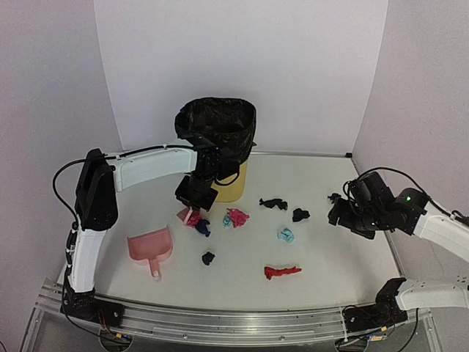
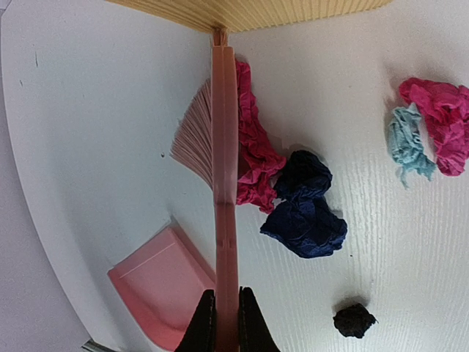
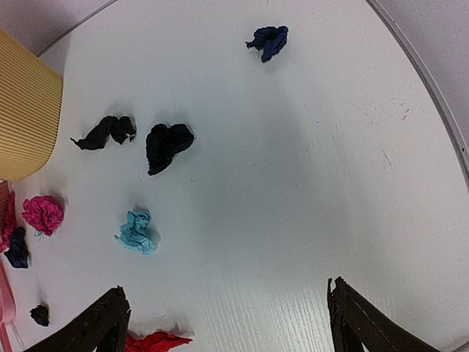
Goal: Sweep away the paper scraps from the table
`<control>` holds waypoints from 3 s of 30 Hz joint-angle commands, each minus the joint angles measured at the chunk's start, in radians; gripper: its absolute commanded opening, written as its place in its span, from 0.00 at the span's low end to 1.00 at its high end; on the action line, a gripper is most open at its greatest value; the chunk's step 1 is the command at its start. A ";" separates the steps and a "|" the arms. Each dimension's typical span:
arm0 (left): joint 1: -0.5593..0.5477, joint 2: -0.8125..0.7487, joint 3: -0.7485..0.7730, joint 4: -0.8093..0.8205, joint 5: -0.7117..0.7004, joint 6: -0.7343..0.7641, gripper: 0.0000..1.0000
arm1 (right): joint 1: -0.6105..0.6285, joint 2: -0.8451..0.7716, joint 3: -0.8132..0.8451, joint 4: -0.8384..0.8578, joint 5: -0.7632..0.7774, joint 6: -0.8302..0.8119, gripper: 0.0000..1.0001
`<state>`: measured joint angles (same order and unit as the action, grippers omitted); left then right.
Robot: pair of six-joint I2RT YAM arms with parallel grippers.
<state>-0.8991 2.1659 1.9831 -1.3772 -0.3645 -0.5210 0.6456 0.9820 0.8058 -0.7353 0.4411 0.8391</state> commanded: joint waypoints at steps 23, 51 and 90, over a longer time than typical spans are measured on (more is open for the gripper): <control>-0.205 0.001 0.213 -0.053 0.087 -0.093 0.00 | -0.004 -0.076 -0.073 -0.007 -0.023 0.043 0.91; -0.177 -0.441 -0.436 0.033 0.299 -0.197 0.00 | -0.004 0.080 -0.035 -0.004 -0.015 0.005 0.91; -0.197 -0.515 -0.293 0.052 0.314 -0.143 0.00 | -0.004 0.035 -0.051 -0.003 0.080 -0.041 0.90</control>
<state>-1.0904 1.7602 1.7705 -1.3357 -0.0882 -0.6561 0.6456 0.9915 0.7235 -0.7349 0.5081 0.8138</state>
